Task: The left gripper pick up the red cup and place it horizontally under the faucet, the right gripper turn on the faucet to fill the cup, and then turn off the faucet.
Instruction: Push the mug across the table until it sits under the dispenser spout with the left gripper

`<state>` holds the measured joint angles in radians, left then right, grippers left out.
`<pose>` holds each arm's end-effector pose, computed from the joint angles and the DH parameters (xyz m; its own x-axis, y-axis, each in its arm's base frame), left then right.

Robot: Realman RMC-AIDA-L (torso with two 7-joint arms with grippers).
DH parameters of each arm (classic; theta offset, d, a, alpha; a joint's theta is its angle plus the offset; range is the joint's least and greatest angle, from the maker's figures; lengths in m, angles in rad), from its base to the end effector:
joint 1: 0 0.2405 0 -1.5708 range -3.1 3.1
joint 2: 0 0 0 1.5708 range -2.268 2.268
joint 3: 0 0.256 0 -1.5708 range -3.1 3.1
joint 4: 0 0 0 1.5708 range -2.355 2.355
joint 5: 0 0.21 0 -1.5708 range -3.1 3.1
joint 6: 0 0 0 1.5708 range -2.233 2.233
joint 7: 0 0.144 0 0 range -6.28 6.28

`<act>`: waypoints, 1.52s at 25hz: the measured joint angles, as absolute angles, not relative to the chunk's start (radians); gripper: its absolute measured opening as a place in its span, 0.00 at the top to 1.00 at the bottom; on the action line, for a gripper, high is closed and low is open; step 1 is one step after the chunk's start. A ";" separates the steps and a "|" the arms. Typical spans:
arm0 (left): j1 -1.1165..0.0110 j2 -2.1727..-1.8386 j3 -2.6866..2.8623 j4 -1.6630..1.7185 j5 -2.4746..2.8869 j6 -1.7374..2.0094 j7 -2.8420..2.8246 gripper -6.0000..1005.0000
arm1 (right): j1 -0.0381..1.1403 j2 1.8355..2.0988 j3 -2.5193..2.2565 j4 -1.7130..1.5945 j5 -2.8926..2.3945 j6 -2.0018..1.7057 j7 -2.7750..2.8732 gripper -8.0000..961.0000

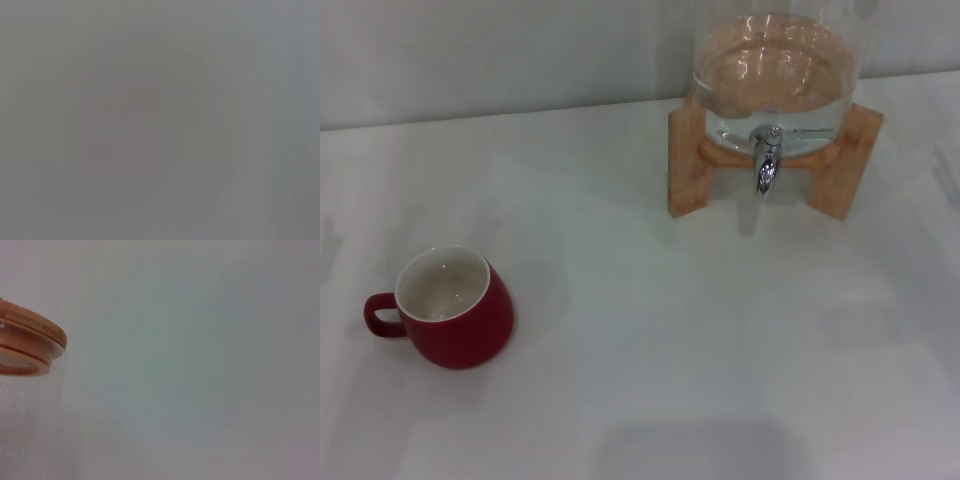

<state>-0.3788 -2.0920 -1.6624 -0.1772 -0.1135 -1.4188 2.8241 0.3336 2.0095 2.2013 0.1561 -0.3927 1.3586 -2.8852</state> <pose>-0.3193 0.3185 0.0400 0.5792 -0.3266 0.7469 0.7627 -0.1064 -0.6380 0.3723 0.3044 0.0886 0.7599 0.2457 -0.6019 -0.6297 0.0483 -0.7753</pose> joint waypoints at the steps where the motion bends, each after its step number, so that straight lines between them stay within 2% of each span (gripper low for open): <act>1: -0.379 -2.092 -1.662 -0.177 -0.114 -1.419 2.824 0.11 | 0.334 2.009 2.201 0.156 -0.393 1.359 -2.885 0.36; 23: -0.372 -2.098 -1.582 -0.175 -0.114 -1.372 2.821 0.11 | 0.332 2.009 2.201 0.153 -0.393 1.358 -2.885 0.36; 38: -0.240 -2.103 -1.415 -0.201 -0.120 -1.395 2.817 0.11 | 0.372 2.005 2.201 0.168 -0.393 1.303 -2.887 0.36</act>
